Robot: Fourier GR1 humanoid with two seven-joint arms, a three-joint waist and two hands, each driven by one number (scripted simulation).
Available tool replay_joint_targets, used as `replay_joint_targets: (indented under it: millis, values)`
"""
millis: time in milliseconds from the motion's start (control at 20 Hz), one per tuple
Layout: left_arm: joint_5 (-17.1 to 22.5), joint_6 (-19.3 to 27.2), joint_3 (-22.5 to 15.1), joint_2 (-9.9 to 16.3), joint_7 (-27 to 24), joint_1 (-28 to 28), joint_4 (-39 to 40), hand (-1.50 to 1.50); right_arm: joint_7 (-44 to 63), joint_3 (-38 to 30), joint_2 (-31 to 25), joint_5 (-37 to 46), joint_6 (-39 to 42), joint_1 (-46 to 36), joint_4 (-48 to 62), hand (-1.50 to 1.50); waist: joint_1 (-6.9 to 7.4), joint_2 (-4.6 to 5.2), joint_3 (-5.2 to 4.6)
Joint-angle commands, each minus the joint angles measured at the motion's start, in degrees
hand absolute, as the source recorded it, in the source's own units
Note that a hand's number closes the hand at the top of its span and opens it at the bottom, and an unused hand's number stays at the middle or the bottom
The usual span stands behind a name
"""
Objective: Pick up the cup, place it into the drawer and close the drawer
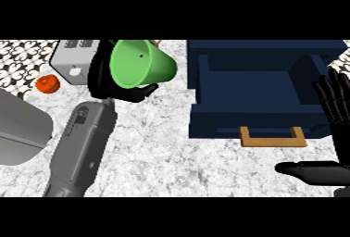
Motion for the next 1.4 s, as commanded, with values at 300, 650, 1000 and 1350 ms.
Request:
replay_joint_targets:
  millis: [300,650,1000,1350]
  values:
    - [-0.25,14.87,-7.86,-1.55,12.39,-15.75,1.23,1.50,1.39,1.57,1.07,0.34,-0.27,-0.05,-2.81,-1.50,-1.39,0.41,-0.04]
    - [6.21,18.10,-10.48,-1.57,13.77,-25.55,14.19,1.50,-1.57,-1.40,-1.34,-0.88,1.79,-1.85,2.27,-1.50,-1.82,0.70,-0.03]
    - [14.64,26.07,-18.22,-1.57,14.54,-33.31,23.09,1.50,1.55,0.42,-0.20,-0.79,0.82,-3.12,-0.05,-1.50,-2.95,0.69,-0.03]
    - [22.23,26.91,-28.76,-1.57,9.11,-31.56,27.53,1.50,-3.04,-1.01,-0.87,-1.12,2.53,-2.77,4.15,-1.50,-3.71,0.98,0.00]
